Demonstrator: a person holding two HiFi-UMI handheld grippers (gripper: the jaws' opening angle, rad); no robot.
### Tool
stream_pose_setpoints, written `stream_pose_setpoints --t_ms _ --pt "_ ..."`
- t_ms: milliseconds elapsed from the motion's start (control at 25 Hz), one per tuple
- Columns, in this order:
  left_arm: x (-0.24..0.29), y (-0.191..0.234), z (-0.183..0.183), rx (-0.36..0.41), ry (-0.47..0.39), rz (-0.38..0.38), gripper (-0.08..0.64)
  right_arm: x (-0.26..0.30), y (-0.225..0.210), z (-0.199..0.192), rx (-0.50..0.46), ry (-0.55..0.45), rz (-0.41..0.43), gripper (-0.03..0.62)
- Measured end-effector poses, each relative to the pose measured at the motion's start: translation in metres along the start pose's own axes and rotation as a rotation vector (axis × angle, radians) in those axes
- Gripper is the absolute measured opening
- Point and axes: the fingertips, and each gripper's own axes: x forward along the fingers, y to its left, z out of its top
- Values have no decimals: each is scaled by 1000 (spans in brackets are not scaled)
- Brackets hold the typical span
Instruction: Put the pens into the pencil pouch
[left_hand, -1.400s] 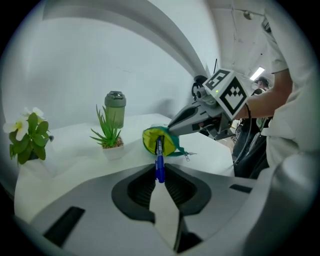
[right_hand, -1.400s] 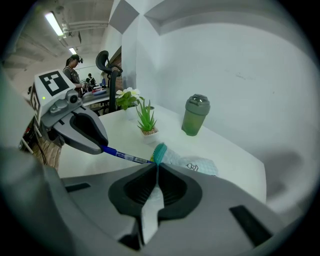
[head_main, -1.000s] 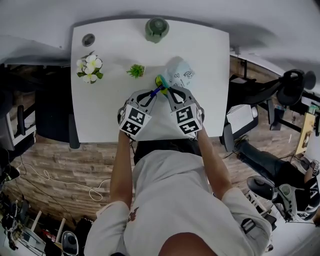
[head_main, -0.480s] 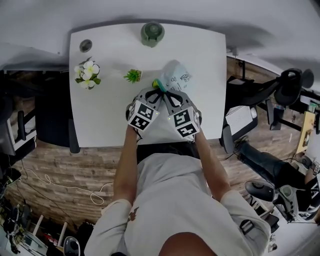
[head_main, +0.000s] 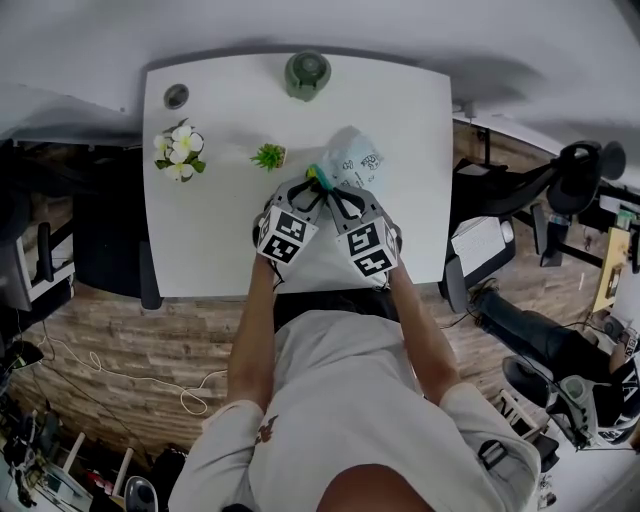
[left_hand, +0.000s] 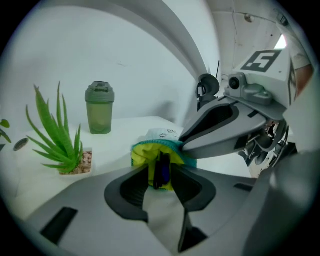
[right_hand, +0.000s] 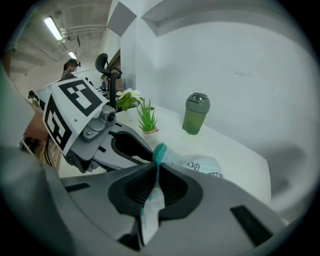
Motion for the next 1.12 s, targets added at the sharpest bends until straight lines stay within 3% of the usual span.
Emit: stream_pose_setpoints --t_ms 120,360,520,800,1120 --pt "-12 7 -3 -23 -11 46 167 3 1 -1 3 -6 0 29" --pt "-44 19 -2 -35 -45 142 167 4 5 -1 6 -22 -1 46" --pt "-70 25 17 -43 -118 193 167 -1 6 5 20 -67 -11 80" --pt "-123 32 69 -10 -275 282 196 -50 -6 61 131 -340 -95 143" --pt "-180 27 134 83 -451 373 224 -125 -17 125 100 -628 -243 236"
